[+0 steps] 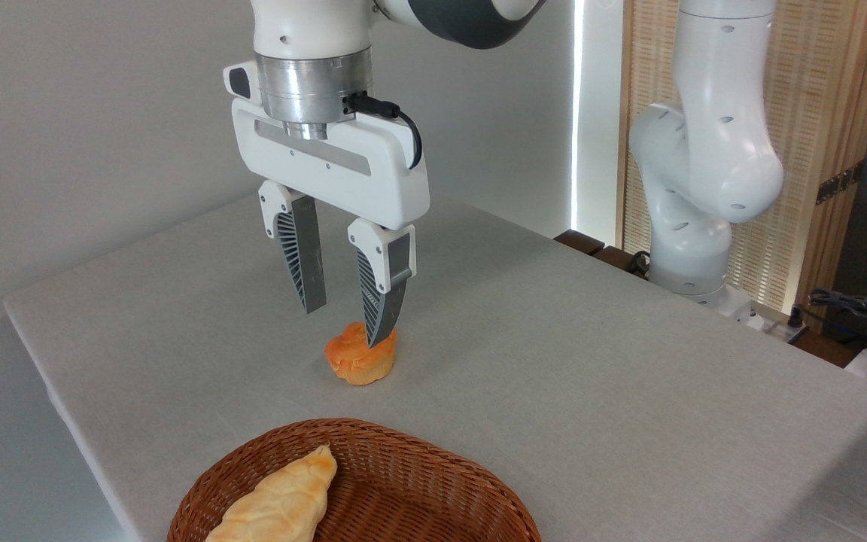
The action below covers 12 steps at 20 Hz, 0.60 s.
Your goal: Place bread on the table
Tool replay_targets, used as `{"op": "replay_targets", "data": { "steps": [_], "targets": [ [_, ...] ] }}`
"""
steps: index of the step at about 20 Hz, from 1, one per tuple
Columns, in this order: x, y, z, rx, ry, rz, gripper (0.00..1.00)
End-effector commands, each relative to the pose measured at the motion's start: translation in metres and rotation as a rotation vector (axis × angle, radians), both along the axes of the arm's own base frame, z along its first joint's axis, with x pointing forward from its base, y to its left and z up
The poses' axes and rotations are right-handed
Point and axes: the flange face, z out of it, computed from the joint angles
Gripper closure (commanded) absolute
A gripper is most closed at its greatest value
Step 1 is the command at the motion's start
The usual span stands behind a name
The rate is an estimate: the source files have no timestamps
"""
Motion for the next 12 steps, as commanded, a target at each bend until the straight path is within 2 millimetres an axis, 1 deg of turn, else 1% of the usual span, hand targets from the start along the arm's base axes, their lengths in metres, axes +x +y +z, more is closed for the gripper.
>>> {"op": "replay_targets", "data": {
  "steps": [1,7,10,11,12],
  "targets": [
    [0.007,-0.001,0.002,-0.013,-0.023,0.008,0.0],
    [0.015,-0.003,0.004,-0.053,-0.09,0.079,0.0],
    [0.025,-0.002,-0.006,-0.044,-0.115,0.094,0.0],
    [0.029,-0.002,-0.014,-0.038,-0.122,0.097,0.0],
    [0.032,-0.002,-0.018,-0.035,-0.127,0.097,0.0]
  ]
}}
